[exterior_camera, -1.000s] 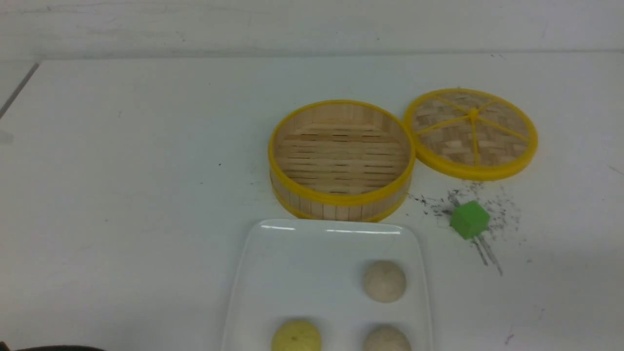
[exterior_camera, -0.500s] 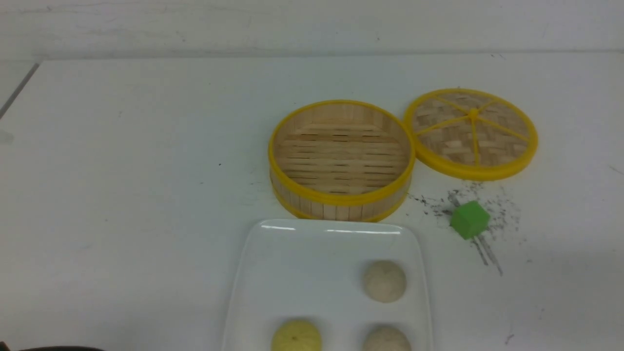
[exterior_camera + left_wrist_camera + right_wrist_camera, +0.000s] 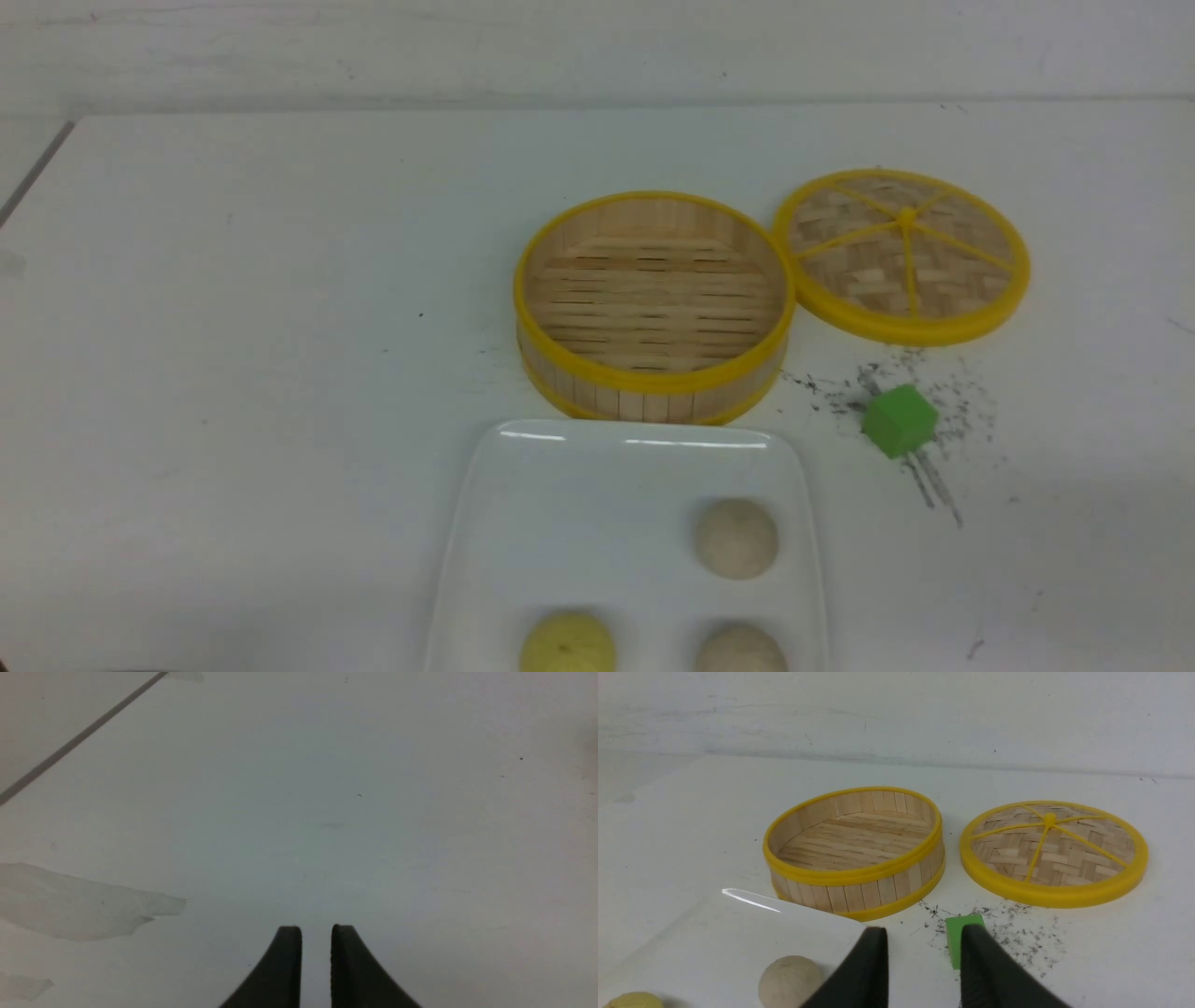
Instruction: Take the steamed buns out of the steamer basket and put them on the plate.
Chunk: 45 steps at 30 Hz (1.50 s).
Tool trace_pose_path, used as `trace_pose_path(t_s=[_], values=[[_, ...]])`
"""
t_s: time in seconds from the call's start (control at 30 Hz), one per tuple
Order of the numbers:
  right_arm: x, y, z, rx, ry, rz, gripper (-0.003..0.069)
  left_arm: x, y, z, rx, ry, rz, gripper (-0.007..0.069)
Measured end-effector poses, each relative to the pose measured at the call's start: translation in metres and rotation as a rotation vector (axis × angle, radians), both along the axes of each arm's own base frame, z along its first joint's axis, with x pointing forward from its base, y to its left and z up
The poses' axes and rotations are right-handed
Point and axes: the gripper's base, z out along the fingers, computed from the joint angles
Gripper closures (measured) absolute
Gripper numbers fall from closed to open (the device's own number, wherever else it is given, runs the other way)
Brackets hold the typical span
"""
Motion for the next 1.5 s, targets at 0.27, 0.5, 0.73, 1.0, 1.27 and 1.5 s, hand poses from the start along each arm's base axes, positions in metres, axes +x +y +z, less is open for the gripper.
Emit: trace_pose_path(t_s=[0.27,0.5,0.73,1.0,1.27,1.5], values=[[0.000,0.000,0.000,0.000,0.000,0.000,0.0417,0.000,0.000,0.000,0.008,0.002,0.002,0.0484],[0.000,0.000,0.000,0.000,0.000,0.000,0.0417,0.000,0.000,0.000,0.010,0.002,0.002,0.0479],[0.000,0.000,0.000,0.000,0.000,0.000,0.0417,0.000,0.000,0.000,0.011,0.002,0.002,0.0470],[0.000,0.000,0.000,-0.001,0.000,0.000,0.0417,0.000,0.000,0.000,0.011,0.002,0.002,0.0462],[0.000,-0.001,-0.001,-0.018,0.004,-0.005,0.0417,0.000,0.001,0.000,0.014,0.002,0.002,0.0454],[0.000,-0.003,-0.029,-0.072,0.179,-0.031,0.0417,0.000,0.001,0.000,0.015,0.002,0.003,0.0445]])
